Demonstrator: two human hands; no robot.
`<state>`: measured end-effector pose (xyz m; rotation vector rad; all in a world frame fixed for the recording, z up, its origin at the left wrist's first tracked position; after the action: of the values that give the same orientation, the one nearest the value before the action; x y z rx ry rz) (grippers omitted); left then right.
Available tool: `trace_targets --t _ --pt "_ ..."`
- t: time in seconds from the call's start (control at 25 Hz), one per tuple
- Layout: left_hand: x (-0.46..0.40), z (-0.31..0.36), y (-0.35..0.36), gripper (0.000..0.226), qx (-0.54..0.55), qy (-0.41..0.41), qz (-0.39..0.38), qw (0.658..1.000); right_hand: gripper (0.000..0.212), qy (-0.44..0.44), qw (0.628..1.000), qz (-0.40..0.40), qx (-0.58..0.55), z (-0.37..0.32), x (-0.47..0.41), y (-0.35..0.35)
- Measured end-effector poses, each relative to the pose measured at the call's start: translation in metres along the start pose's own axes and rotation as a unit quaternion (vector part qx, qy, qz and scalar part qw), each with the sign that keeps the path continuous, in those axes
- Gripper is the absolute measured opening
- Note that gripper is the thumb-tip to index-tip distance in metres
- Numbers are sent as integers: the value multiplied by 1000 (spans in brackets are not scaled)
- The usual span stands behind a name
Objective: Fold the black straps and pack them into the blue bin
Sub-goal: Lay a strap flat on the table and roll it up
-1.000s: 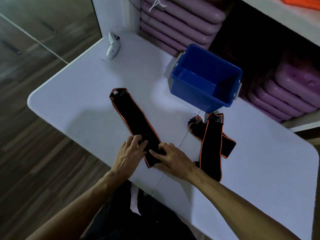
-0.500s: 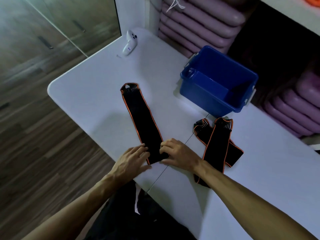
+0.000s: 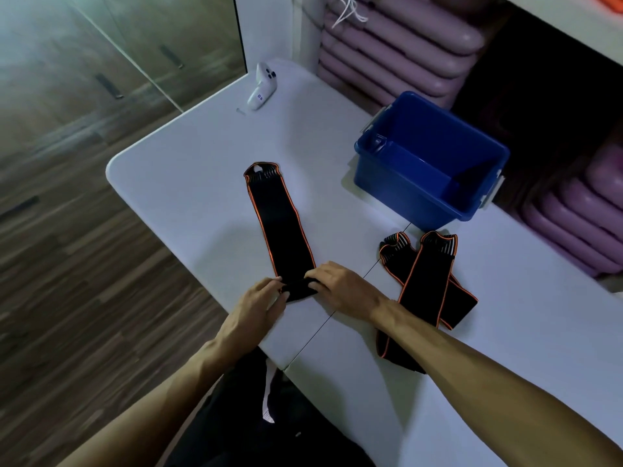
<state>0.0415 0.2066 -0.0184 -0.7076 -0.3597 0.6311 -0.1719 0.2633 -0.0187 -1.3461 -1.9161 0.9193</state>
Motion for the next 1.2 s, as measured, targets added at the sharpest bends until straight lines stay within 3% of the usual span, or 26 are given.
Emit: trace_targets --t 0.16,0.36,0.48,0.6,0.76,0.88,1.0,1.2 --pt "-5 2 -1 30 55 -44 41 997 27 82 990 -51 -106 -3 -18 -6" --pt "-12 -4 3 23 -11 -96 54 994 16 114 976 -5 -186 -6 -18 -5" --pt "-15 -7 1 19 12 -120 50 991 15 116 974 24 -191 -7 -17 -1" --pt "-13 -2 0 31 -30 -87 31 995 18 124 974 14 -187 -6 -10 1" --pt "-8 2 0 41 -156 -17 68 985 19 138 976 35 -164 -11 -4 10" --pt "-7 2 9 46 -111 -16 29 993 18 124 980 38 -149 -12 -9 9" --pt "-5 0 11 47 -14 -78 28 996 19 99 987 36 -121 -13 -14 7" --pt "-19 0 0 31 -4 -82 22 996 25 117 976 42 -177 -15 -17 1"
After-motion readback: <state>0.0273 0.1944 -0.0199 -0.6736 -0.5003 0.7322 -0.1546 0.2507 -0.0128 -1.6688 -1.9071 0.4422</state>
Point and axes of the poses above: each hand's wrist, its own x-axis away from the middle knuckle, its own y-axis out of the palm, z = x × y, the point moved 1 cm from there along -x, towards the middle knuckle, and after that the axes turned 7 degrees about -z, right-handed, at the moved point
